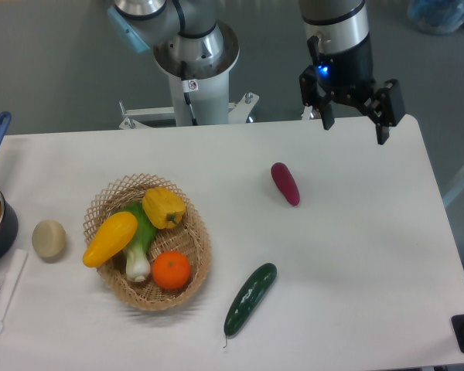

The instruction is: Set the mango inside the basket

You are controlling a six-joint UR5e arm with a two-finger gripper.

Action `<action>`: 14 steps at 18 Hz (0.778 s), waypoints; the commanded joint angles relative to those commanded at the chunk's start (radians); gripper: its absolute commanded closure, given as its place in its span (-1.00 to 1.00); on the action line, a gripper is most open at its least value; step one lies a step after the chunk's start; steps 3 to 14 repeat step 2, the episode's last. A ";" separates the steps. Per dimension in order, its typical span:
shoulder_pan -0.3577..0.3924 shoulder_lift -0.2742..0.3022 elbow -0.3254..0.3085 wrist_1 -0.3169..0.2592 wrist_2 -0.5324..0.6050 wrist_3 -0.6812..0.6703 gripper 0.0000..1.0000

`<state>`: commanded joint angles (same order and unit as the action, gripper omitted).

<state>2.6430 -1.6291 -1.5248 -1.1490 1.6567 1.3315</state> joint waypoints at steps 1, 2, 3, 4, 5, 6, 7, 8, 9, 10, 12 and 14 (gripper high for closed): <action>0.000 0.000 0.000 0.000 -0.003 0.000 -1.00; 0.000 0.000 0.000 0.000 -0.012 0.000 -1.00; 0.000 0.000 0.000 0.000 -0.012 0.000 -1.00; 0.000 0.000 0.000 0.000 -0.012 0.000 -1.00; 0.000 0.000 0.000 0.000 -0.012 0.000 -1.00; 0.000 0.000 0.000 0.000 -0.012 0.000 -1.00; 0.000 0.000 0.000 0.000 -0.012 0.000 -1.00; 0.000 0.000 0.000 0.000 -0.012 0.000 -1.00; 0.000 0.000 0.000 0.000 -0.012 0.000 -1.00; 0.000 0.000 0.000 0.000 -0.012 0.000 -1.00; 0.000 0.000 0.000 0.000 -0.012 0.000 -1.00; 0.000 0.000 0.000 0.000 -0.012 0.000 -1.00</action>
